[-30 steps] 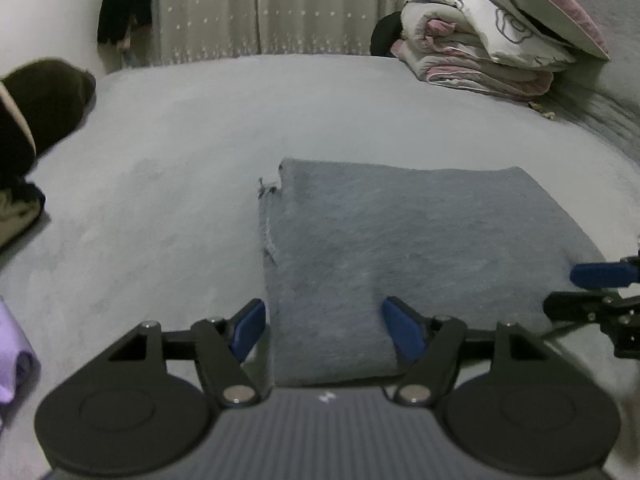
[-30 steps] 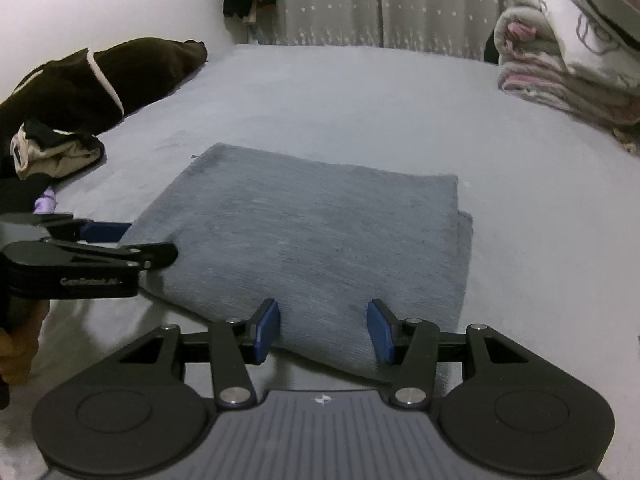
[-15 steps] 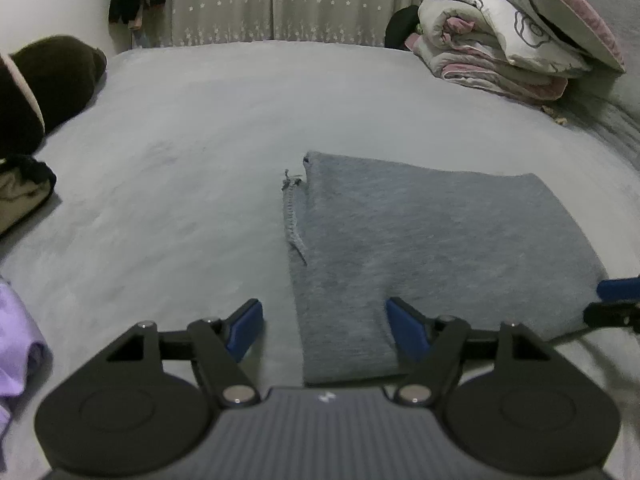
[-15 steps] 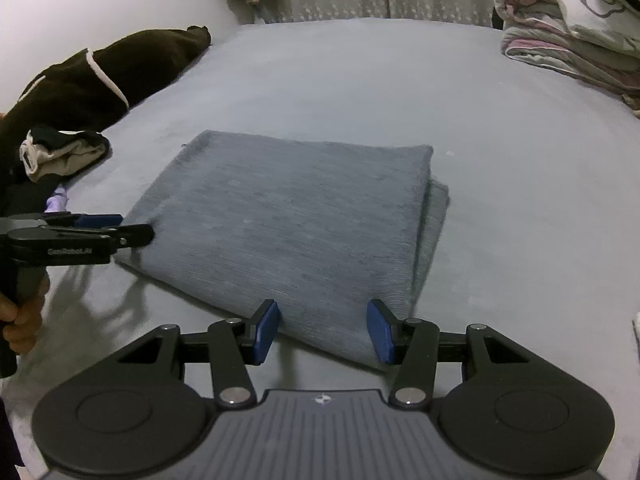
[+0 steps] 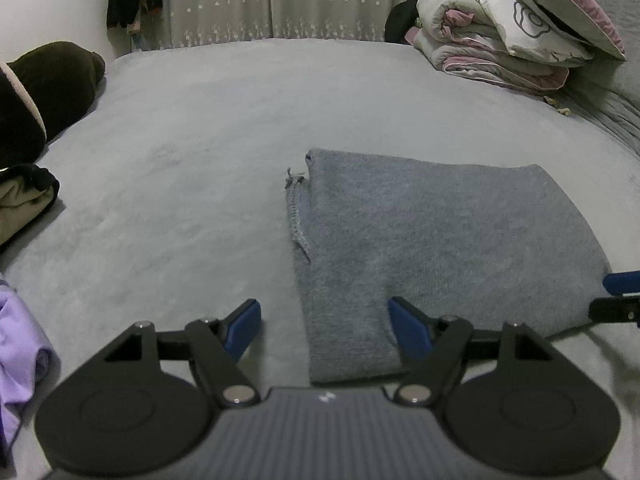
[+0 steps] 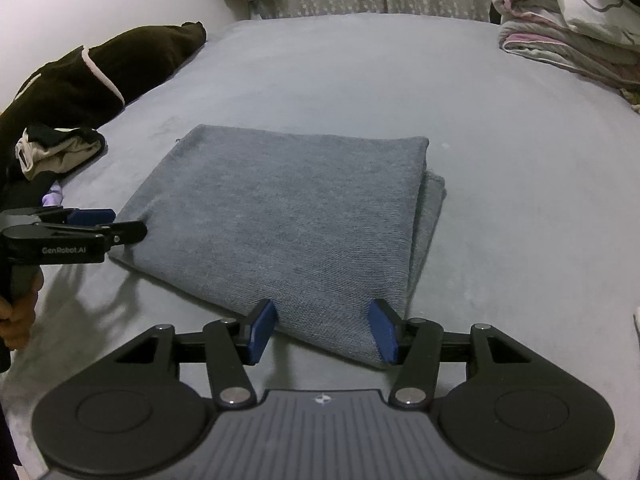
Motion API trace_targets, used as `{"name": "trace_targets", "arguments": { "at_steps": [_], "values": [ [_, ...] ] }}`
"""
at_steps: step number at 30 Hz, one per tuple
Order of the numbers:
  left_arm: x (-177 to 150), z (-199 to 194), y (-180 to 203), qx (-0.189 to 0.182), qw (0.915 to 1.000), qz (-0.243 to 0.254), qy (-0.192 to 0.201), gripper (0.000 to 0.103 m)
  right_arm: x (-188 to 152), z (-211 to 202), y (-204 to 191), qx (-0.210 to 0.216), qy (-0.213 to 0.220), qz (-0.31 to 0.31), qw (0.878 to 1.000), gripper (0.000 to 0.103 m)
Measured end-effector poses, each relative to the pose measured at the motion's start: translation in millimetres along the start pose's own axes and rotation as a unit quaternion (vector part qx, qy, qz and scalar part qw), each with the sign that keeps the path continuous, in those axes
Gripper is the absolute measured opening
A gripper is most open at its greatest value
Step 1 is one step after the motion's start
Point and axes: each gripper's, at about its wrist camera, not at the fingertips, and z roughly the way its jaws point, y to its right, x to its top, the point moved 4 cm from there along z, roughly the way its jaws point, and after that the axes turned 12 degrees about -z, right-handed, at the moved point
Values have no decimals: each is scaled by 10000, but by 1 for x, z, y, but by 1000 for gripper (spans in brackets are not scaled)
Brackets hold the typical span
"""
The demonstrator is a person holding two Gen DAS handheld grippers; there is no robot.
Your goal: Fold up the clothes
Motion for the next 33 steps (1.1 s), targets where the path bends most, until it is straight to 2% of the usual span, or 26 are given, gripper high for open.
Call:
{"name": "trace_targets", "arguments": {
  "at_steps": [10, 19, 20, 21, 22, 26, 30, 33],
  "values": [
    [0, -1, -1, -21, 10000, -32, -33, 74, 0, 1, 0, 10, -4, 14, 10000, 54],
    [6, -9, -14, -73, 9991, -304, -278, 75, 1, -4, 0, -74, -77, -161, 9998, 54],
    [7, -8, -17, -5, 9988, -361, -317, 74, 1, -4, 2, -82, -98, -170, 9998, 56],
    [7, -7, -21, 48, 9985, -417, -354, 74, 0, -4, 4, -140, -162, -166, 9996, 64],
    [7, -7, -24, 10, 9981, -480, -384, 74, -2, -3, 5, -198, -225, -162, 9994, 67],
    [10, -8, -30, -84, 9963, -714, -481, 74, -4, -4, 12, -270, -323, -88, 9991, 69],
    [11, -10, -31, -177, 9940, -922, -554, 74, 0, -10, 13, 23, -95, 238, 9997, 72],
    [17, -11, -44, -461, 9854, -1487, -689, 74, 1, -14, 20, 280, 102, 763, 9966, 76]
  ]
}}
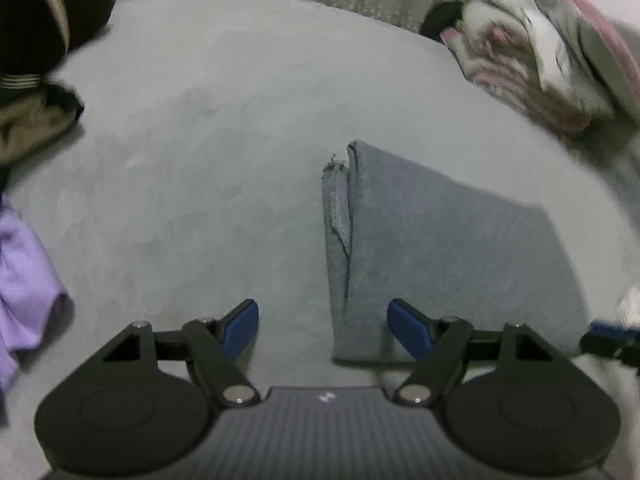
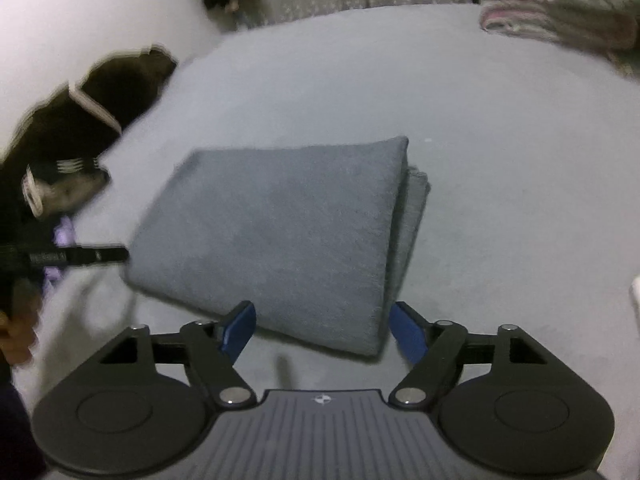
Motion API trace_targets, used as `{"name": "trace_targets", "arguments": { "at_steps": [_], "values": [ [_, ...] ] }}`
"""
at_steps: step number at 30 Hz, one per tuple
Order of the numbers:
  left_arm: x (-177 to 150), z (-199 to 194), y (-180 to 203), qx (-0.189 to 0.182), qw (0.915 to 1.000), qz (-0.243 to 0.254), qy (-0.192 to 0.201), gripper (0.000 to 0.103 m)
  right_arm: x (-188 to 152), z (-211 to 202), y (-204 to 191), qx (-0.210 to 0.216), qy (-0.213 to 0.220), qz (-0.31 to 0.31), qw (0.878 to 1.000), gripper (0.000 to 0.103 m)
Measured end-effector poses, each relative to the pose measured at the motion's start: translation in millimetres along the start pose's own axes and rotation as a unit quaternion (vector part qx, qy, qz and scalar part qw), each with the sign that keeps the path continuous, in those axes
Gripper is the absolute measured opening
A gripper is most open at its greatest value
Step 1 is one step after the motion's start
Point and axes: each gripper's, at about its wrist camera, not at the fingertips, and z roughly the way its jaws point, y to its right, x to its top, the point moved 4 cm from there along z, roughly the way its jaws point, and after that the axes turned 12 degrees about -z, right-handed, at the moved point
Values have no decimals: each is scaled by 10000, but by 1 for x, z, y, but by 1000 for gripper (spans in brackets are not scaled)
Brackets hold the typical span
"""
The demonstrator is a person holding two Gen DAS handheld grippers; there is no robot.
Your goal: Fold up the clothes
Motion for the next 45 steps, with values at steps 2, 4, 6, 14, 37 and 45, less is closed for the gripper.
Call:
{"name": "trace_targets", "arguments": {
  "at_steps": [2, 4, 6, 14, 37, 45],
  "values": [
    [7, -1, -8, -147, 9993, -347, -54, 73, 0, -2, 7, 6, 73, 283, 9996, 76],
    [11, -2, -13, -163, 9985, -522, -19, 73, -1, -1, 12, -120, 60, 413, 9991, 77],
    [13, -2, -15, -90, 9986, -514, 58, 73, -1, 0, 14, -236, 32, 421, 9988, 77],
    [8, -1, -9, -86, 9996, -242, 88, 73, 0, 3, 14, -214, 28, 484, 9986, 77],
    [-24, 19, 28, -327, 9990, 287, -84, 70, -10, 17, 12, 8, 23, 868, 9962, 83],
    [-25, 20, 28, -347, 9990, 247, -96, 68, -15, 11, 33, 375, 301, 1958, 9795, 84]
  ]
}}
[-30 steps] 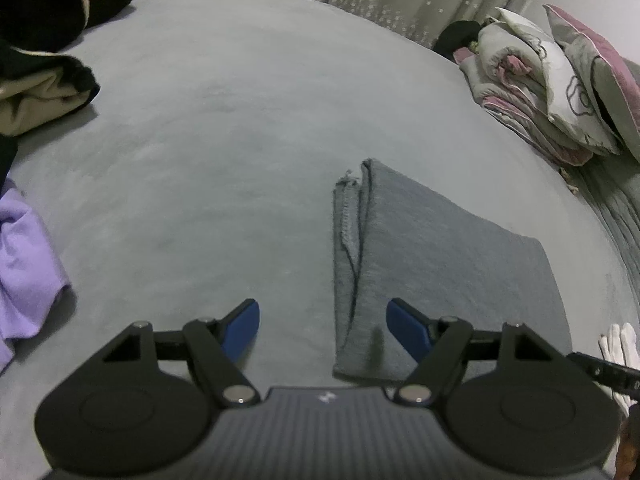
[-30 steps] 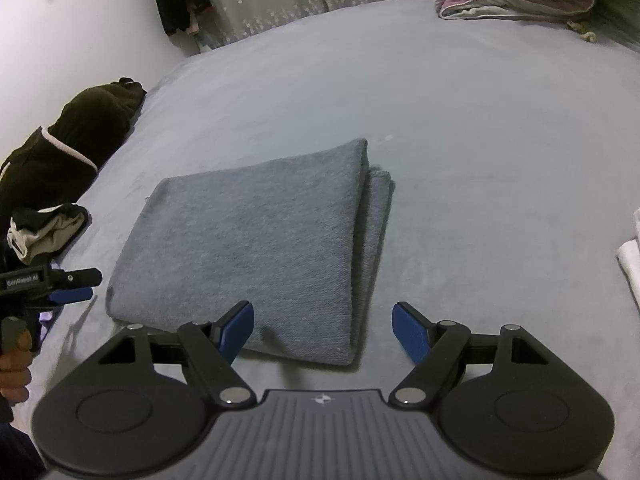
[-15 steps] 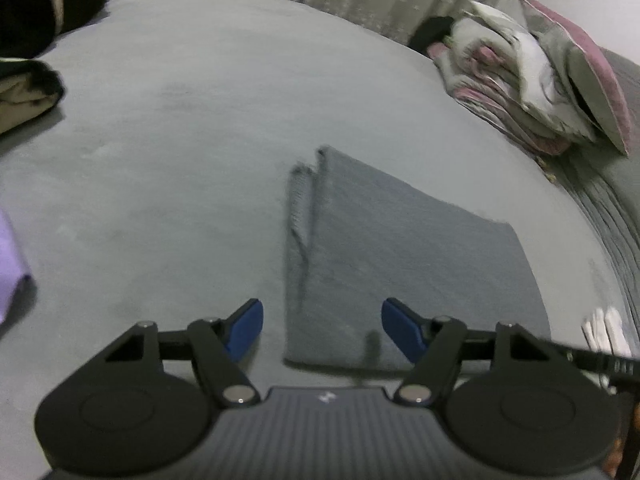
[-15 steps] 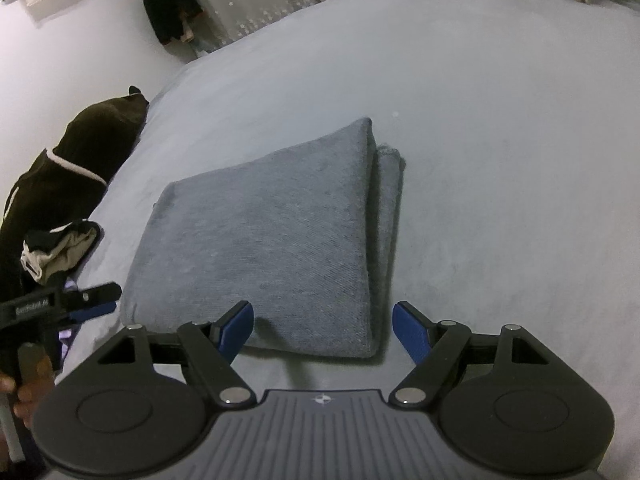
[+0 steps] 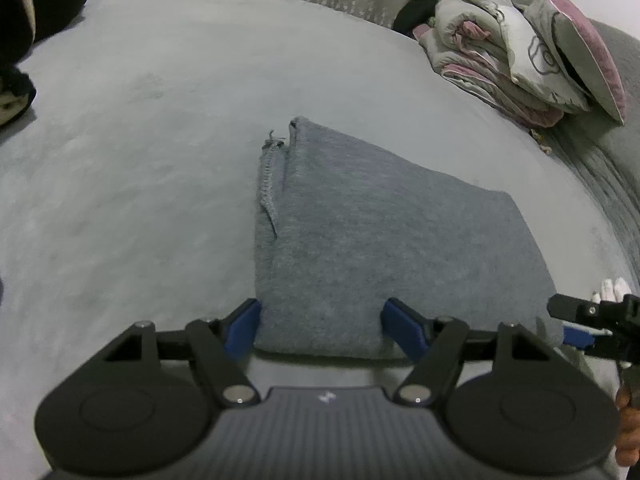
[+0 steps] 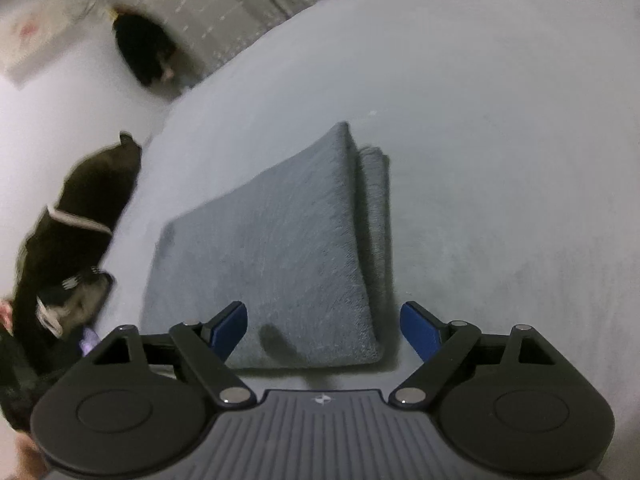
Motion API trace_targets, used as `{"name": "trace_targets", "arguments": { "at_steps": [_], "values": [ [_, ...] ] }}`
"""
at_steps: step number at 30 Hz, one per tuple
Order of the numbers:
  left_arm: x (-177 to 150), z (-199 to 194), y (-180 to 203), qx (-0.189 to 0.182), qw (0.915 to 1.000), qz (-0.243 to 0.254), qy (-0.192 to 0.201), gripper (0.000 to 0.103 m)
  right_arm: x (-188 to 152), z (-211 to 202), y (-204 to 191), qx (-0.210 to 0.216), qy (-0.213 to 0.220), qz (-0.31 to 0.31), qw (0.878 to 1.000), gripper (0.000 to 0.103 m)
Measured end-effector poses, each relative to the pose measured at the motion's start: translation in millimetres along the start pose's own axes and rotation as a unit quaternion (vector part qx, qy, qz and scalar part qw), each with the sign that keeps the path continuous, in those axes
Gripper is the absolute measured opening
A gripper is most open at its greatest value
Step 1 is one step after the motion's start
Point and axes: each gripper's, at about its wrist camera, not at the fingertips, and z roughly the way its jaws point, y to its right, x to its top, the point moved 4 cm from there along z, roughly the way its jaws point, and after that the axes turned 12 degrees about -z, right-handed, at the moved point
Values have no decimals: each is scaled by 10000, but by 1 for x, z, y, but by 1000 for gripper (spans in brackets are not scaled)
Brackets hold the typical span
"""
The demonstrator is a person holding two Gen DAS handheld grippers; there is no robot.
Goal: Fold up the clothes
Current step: 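Close the left gripper on the sweater edge while the right gripper grasps beside it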
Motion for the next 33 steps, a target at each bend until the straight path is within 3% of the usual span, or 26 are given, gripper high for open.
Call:
{"name": "trace_targets", "arguments": {
  "at_steps": [7, 13, 17, 22, 29, 33],
  "values": [
    [4, 0, -5, -17, 10000, -89, -4, 67, 1, -2, 6, -65, 31, 91, 9999, 85],
    [7, 6, 0, -2, 9998, -217, 8, 59, -2, 5, -8, -203, 123, -153, 9996, 84],
    [11, 9, -2, -52, 9990, -441, 19, 56, -8, 4, -3, -37, 268, 412, 9988, 74],
    [13, 16, -1, -73, 9989, -457, 35, 57, -9, 5, 0, -119, 365, 571, 9976, 63],
    [10, 17, 6, 117, 9997, -157, 132, 53, -9, 5, -3, -345, 499, 429, 9972, 50],
    [10, 17, 12, 220, 9996, -21, 153, 47, -9, 5, -6, -388, 488, 317, 9976, 49]
  ]
}}
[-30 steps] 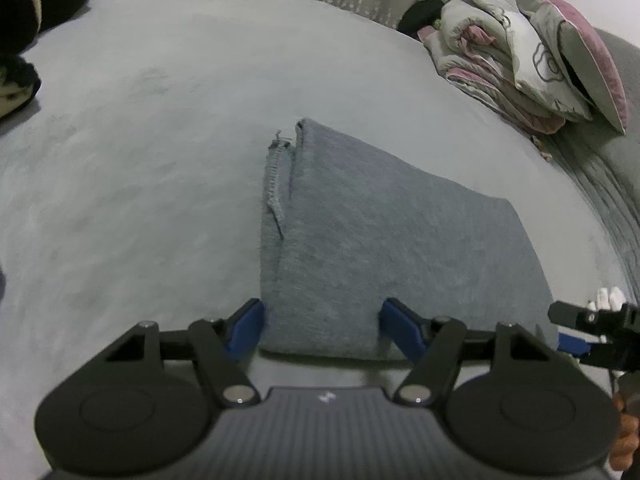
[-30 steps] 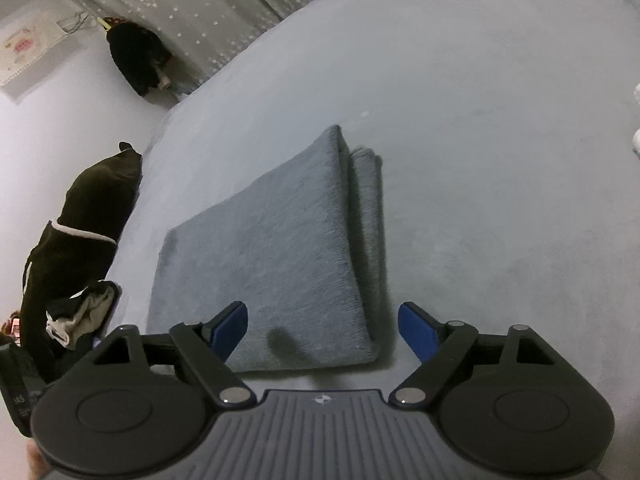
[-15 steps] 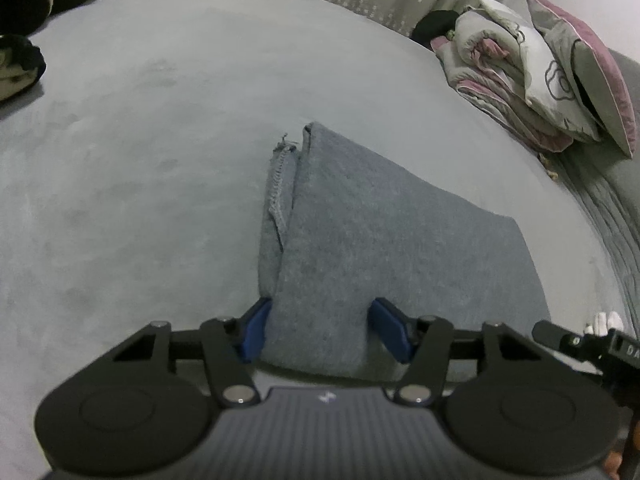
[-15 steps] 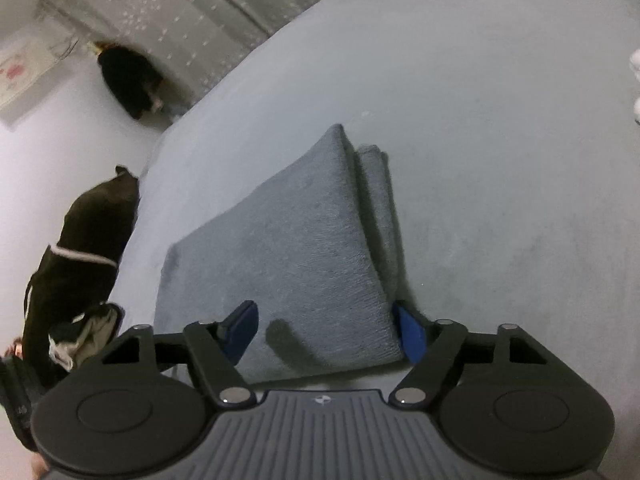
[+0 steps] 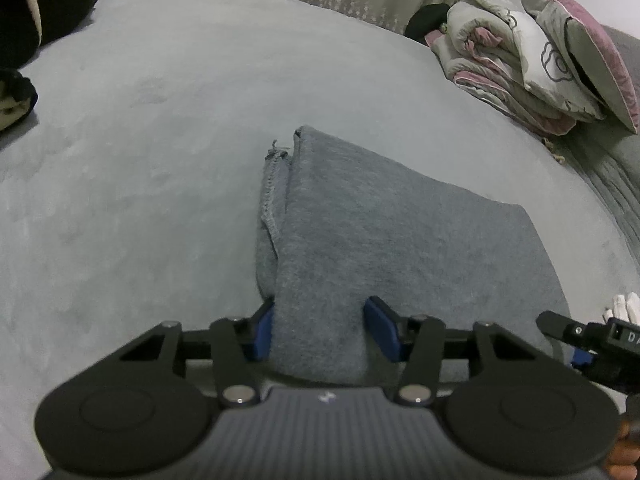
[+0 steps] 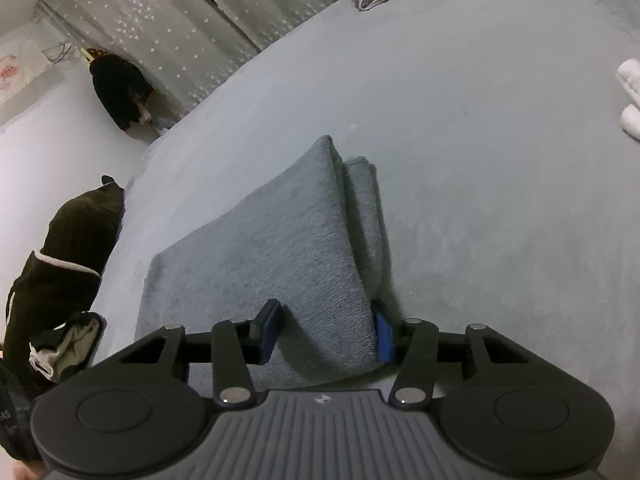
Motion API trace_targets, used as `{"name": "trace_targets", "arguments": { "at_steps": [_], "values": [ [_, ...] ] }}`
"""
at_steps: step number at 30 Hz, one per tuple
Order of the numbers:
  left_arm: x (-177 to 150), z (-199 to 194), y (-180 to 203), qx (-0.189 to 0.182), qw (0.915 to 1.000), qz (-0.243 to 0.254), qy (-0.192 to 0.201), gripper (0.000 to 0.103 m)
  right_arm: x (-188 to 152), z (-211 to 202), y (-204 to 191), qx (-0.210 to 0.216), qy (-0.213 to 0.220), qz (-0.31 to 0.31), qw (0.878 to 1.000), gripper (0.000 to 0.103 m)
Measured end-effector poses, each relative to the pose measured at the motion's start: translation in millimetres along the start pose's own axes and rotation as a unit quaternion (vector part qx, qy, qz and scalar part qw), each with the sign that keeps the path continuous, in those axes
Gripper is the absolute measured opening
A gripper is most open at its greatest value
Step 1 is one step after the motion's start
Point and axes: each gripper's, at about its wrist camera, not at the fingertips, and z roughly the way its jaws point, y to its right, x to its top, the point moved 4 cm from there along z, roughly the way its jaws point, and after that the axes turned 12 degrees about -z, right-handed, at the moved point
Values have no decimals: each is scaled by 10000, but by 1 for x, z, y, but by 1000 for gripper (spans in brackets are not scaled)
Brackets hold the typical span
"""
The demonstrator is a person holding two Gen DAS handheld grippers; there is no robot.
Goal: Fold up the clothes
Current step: 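Close the left gripper on the sweater edge while the right gripper grasps beside it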
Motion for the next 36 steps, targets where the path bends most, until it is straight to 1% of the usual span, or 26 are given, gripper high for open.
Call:
{"name": "trace_targets", "arguments": {
  "at_steps": [4, 7, 9, 11, 15, 20, 23, 24, 25, 27, 28, 31, 33, 36],
  "values": [
    [1, 1, 1, 68, 10000, -30, -5, 47, 1, 1, 0, 32, -47, -67, 10000, 51],
    [-1, 1, 3, 143, 9999, 34, 37, 47, 1, 2, -2, 52, -44, -147, 9999, 56],
    [-2, 2, 5, 166, 9998, 63, 50, 47, -1, 3, -3, 85, -20, -165, 9998, 62],
    [-2, 1, 5, 166, 9998, 96, 55, 47, -1, 3, -5, 80, -26, -216, 9997, 65],
    [-2, 0, 6, 206, 9996, 160, 66, 50, -1, 4, -8, 24, -20, -303, 9995, 66],
    [-1, 0, 7, 253, 9995, 172, 49, 51, -3, 7, -15, -87, 5, -491, 9988, 65],
    [-2, 0, 7, 265, 9995, 181, 63, 52, -3, 7, -16, -169, 0, -566, 9983, 60],
    [-1, 0, 7, 263, 9995, 183, 61, 52, -2, 7, -16, -192, -1, -579, 9981, 55],
    [-1, 0, 6, 261, 9995, 185, 59, 52, -2, 7, -15, -211, 14, -537, 9983, 52],
    [0, 0, 6, 249, 9995, 178, 53, 50, -2, 7, -14, -192, 47, -460, 9987, 41],
    [0, 0, 6, 239, 9995, 178, 51, 50, -2, 7, -13, -159, 66, -423, 9990, 39],
    [1, -2, 7, 220, 9996, 193, 40, 40, -3, 6, -11, -131, 140, -307, 9993, 33],
    [3, -4, 8, 203, 9996, 201, 39, 31, -2, 5, -12, -146, 197, -311, 9992, 29],
    [4, -7, 8, 202, 9996, 203, 34, 24, 0, 0, -16, -197, 301, -469, 9983, 25]
  ]
}}
